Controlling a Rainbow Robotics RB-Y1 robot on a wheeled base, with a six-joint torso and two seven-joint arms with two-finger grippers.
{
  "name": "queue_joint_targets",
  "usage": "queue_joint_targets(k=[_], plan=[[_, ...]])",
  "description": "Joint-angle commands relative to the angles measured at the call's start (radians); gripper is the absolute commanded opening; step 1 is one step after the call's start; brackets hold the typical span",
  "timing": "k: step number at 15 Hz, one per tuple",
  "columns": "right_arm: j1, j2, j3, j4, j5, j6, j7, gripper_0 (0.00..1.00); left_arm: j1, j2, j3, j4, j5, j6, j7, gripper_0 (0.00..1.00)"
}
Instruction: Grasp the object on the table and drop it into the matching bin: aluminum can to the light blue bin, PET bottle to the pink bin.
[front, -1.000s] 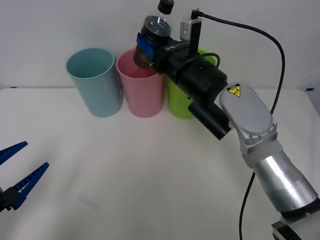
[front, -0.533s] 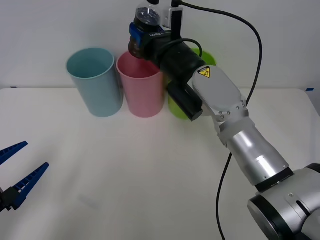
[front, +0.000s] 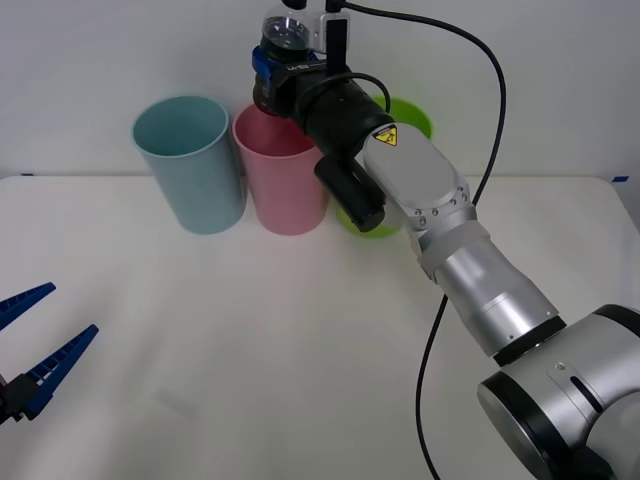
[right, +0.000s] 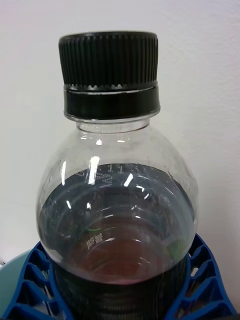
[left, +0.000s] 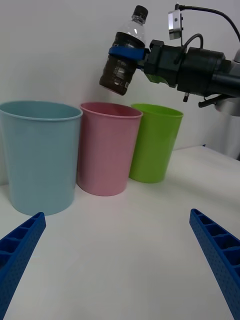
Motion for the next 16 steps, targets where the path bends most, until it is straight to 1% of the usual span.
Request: queue_joint_targets(k=[1, 6, 12, 16], plan=[[0.001, 0.000, 0.000, 0.000, 0.001, -0.001, 0.003, 1.00, 0.000, 0.000, 0.000, 0.000, 0.000, 0.000, 0.000, 1.00], [0.010, -0.005, -0.003, -0.009, -0.005, -0.001, 0.003, 1.00, 0.000, 0.000, 0.000, 0.000, 0.000, 0.000, 0.000, 1.00], [0.142, -0.068, 0.010, -0.195, -0.005, -0.057, -0.002, 1.00, 0.000, 0.000, 0.000, 0.000, 0.000, 0.000, 0.000, 1.00], [0.283, -0.163, 0.063, -0.381, -0.016, -0.061, -0.013, 1.00, 0.000, 0.000, 0.000, 0.000, 0.000, 0.000, 0.000, 1.00]])
